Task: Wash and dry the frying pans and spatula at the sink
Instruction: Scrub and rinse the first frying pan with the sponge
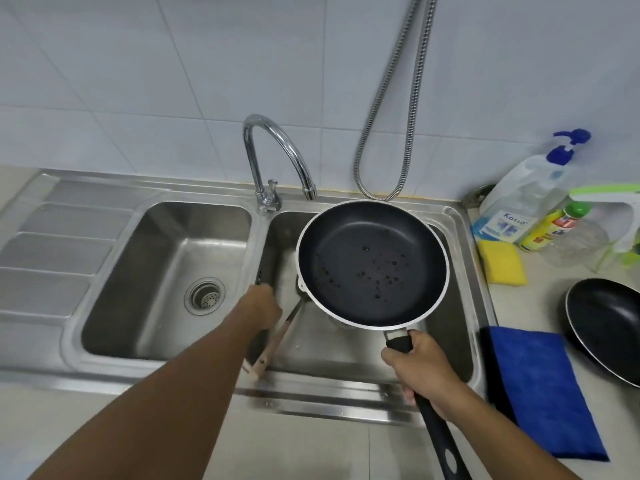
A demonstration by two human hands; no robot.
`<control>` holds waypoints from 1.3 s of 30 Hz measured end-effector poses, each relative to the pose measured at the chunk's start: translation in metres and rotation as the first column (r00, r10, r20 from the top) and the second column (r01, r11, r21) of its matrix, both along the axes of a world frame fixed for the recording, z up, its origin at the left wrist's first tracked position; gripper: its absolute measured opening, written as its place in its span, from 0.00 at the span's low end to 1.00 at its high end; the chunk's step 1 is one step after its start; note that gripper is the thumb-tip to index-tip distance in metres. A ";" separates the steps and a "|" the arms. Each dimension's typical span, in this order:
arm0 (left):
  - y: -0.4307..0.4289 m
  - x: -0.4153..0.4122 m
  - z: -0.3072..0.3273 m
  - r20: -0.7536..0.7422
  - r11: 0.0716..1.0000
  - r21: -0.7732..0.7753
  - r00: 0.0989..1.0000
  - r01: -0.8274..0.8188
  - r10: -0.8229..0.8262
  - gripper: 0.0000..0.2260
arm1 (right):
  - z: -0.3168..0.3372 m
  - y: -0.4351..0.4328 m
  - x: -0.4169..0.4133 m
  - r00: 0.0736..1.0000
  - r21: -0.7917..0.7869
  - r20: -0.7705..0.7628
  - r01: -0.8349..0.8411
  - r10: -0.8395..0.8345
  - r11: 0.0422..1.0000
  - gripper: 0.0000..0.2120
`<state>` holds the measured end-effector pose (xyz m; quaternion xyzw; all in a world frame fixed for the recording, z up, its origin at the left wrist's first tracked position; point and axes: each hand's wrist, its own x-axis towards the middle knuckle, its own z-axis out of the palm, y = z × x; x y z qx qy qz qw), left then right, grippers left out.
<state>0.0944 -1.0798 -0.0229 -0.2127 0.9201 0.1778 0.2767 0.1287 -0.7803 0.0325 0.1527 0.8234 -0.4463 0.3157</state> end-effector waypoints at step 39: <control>-0.023 -0.098 0.066 -0.536 0.983 -0.093 0.825 0.155 -0.181 0.32 | -0.001 -0.030 -0.029 0.999 -0.046 0.032 0.039 -0.037 0.998 0.08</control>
